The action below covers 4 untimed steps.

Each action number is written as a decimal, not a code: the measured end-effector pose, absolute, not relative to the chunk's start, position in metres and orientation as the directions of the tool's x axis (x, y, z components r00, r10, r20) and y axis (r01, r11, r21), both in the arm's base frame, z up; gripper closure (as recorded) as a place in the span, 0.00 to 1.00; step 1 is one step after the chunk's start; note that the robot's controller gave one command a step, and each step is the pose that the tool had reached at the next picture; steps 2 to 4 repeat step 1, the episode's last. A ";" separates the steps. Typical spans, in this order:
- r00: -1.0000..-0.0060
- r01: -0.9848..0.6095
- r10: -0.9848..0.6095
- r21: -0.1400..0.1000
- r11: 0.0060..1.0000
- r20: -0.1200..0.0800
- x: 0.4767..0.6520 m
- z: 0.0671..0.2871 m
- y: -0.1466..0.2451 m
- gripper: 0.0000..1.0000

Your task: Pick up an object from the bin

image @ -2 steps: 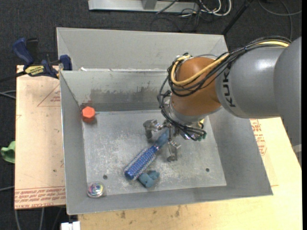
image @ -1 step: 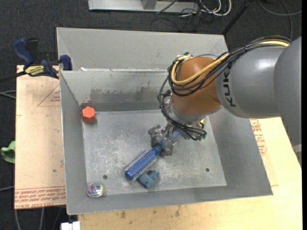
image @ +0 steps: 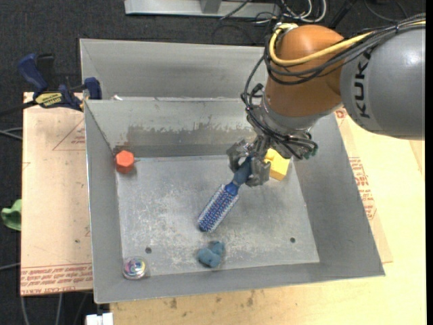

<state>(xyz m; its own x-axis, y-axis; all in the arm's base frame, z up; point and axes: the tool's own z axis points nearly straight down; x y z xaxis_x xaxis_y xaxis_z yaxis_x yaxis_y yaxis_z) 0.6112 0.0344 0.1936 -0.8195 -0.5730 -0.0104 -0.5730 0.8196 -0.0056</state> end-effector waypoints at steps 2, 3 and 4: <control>-0.568 -0.823 -0.823 -0.004 0.568 -0.003 0.552 0.281 -0.021 1.00; -0.568 -0.823 -0.823 -0.004 0.568 -0.003 0.552 0.281 -0.021 1.00; -0.568 -0.823 -0.823 -0.004 0.568 -0.003 0.552 0.281 -0.021 1.00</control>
Offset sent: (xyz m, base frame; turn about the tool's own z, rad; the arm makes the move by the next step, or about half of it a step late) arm -0.0600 -0.0549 0.0866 -0.3614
